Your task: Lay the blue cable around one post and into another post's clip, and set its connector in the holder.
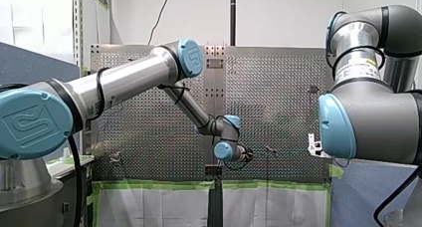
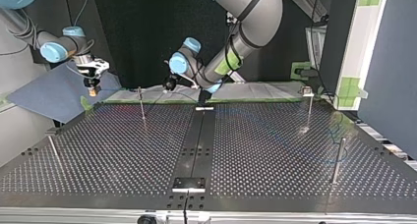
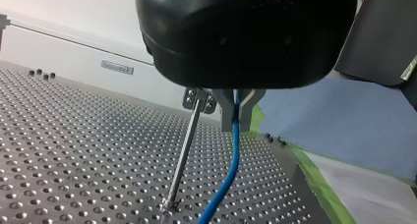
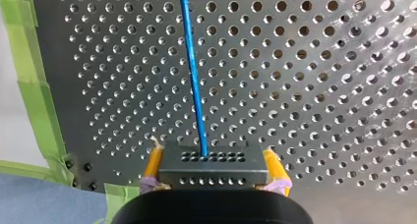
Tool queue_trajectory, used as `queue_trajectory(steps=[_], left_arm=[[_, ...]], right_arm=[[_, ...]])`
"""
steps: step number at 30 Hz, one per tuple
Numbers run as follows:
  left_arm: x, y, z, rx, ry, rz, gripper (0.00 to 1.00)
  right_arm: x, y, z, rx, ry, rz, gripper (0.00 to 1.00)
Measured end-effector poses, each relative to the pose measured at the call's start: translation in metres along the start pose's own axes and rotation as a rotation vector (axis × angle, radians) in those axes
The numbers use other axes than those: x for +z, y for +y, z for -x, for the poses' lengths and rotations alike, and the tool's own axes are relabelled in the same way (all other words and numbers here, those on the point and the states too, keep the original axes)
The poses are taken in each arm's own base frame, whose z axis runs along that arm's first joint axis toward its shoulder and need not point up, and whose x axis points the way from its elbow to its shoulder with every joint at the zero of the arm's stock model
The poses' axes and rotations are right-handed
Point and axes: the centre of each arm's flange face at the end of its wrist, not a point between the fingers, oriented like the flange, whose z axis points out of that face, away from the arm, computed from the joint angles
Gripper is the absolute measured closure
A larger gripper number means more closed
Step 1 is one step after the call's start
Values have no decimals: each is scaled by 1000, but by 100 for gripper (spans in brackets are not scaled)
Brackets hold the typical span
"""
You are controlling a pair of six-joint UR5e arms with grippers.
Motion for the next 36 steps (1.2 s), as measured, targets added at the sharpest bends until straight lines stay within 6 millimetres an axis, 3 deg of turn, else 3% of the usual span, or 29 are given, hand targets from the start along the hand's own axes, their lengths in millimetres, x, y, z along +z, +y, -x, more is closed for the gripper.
queue_trajectory(steps=[3,4,5,6,7,8,9,10,11,12,13,18,27,36], left_arm=[[0,1,0,0,0,2,92],[0,2,0,-1,0,3,87],[0,2,0,0,1,5,75],[0,3,0,0,1,7,75],[1,3,0,0,0,6,64],[0,2,0,2,1,4,42],[0,2,0,5,0,4,42],[0,0,0,9,0,2,35],[0,-1,0,14,1,0,15],[-1,-2,0,18,1,0,15],[-1,-3,0,26,1,0,0],[-3,-10,3,63,-1,-8,0],[-12,-39,29,97,-19,-45,0],[-31,-49,16,125,36,-58,0]], right_arm=[[1,0,-1,-1,3,0,100],[1,0,-1,-1,3,0,100],[1,1,-1,-1,4,1,100],[1,2,-2,-1,5,4,100],[1,2,-1,-1,5,3,100],[1,2,-2,-1,5,2,100],[1,2,-1,-1,5,2,100],[1,1,-1,-1,5,1,100],[1,1,-1,-1,4,0,100],[1,1,-1,-1,4,0,100],[1,0,-1,-1,4,-1,100],[1,-1,-1,-3,4,-3,100],[3,-7,-2,-12,5,-13,100],[3,-10,-2,-15,5,-19,100]])
